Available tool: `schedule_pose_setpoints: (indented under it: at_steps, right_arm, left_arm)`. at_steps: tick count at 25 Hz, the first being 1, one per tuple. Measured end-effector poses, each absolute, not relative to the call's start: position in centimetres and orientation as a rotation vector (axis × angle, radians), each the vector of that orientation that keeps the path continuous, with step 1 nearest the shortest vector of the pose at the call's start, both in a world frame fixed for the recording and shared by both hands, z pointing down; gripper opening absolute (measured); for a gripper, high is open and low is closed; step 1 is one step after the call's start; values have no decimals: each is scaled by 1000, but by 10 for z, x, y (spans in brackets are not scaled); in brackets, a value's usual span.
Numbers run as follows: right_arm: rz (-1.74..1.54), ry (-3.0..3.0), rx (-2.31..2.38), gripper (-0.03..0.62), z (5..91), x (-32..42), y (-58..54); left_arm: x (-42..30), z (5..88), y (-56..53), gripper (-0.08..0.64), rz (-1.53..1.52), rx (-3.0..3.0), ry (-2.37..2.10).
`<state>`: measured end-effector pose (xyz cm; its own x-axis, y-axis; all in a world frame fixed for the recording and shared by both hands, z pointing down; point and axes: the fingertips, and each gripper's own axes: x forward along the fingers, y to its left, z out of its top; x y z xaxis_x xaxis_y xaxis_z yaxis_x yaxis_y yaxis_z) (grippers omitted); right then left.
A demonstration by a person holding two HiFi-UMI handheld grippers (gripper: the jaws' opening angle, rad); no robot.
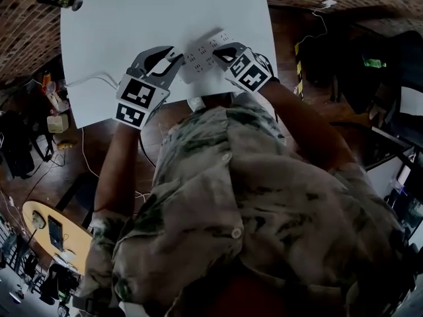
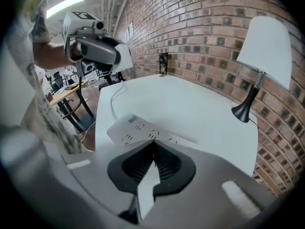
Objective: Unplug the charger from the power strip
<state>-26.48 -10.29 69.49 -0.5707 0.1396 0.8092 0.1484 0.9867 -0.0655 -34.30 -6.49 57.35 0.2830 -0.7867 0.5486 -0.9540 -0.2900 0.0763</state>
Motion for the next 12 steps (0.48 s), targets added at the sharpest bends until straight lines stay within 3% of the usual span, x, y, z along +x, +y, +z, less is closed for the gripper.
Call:
schedule_pose_setpoints:
  at_steps: [7, 12]
  right_arm:
    - [94, -2252, -177, 3, 688, -274, -69]
    - [211, -2292, -215, 3, 657, -239, -54]
  left_arm:
    - [-354, 597, -16, 106, 520, 2122, -1536]
    - [-310, 591, -32, 106, 509, 2200, -1465]
